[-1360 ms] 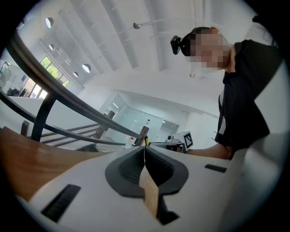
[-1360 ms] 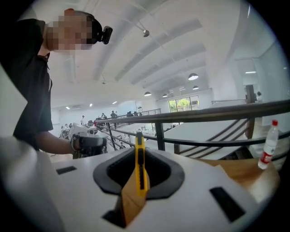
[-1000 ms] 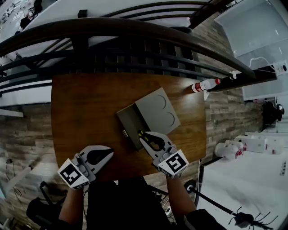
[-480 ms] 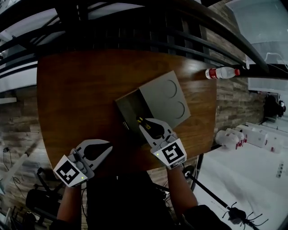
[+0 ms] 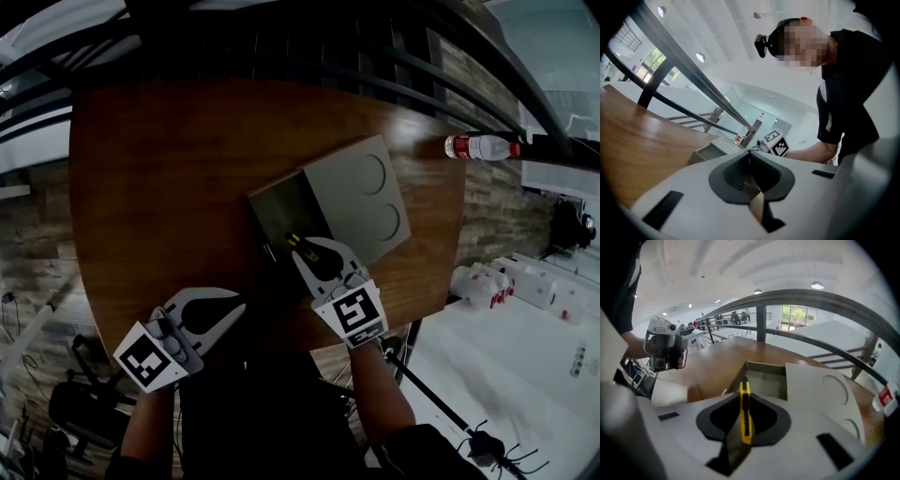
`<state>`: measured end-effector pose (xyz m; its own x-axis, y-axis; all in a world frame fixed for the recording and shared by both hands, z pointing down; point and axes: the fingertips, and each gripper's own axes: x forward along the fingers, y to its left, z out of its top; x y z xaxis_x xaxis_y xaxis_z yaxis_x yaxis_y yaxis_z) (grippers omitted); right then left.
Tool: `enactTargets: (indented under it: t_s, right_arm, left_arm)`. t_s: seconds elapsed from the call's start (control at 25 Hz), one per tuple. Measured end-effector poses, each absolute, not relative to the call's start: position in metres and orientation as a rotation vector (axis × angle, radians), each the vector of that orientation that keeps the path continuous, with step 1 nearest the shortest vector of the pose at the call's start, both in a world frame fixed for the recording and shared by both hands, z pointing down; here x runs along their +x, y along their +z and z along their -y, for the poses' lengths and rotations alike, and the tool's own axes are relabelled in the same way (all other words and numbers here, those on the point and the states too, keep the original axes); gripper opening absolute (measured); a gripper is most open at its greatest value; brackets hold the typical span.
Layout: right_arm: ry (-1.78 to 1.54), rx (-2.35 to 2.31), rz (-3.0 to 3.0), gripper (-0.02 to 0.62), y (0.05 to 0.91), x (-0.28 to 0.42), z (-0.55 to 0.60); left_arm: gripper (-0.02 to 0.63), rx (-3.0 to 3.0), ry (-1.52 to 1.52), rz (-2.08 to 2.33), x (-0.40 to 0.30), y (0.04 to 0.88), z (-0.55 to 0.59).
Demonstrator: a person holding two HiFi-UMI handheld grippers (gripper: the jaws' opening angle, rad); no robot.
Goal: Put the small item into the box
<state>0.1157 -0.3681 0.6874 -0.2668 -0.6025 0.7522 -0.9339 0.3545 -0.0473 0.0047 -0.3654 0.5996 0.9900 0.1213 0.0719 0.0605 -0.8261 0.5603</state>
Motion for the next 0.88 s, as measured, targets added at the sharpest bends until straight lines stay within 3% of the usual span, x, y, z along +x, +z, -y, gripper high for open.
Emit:
enactTargets:
  t_s: [0.88]
  right_arm:
    - [0.778, 1.247, 1.787, 0.072, 0.726, 0.104, 0.374]
  left_arm:
    - [0.015, 2.47, 0.049, -0.178, -0.003, 0.599, 0.349]
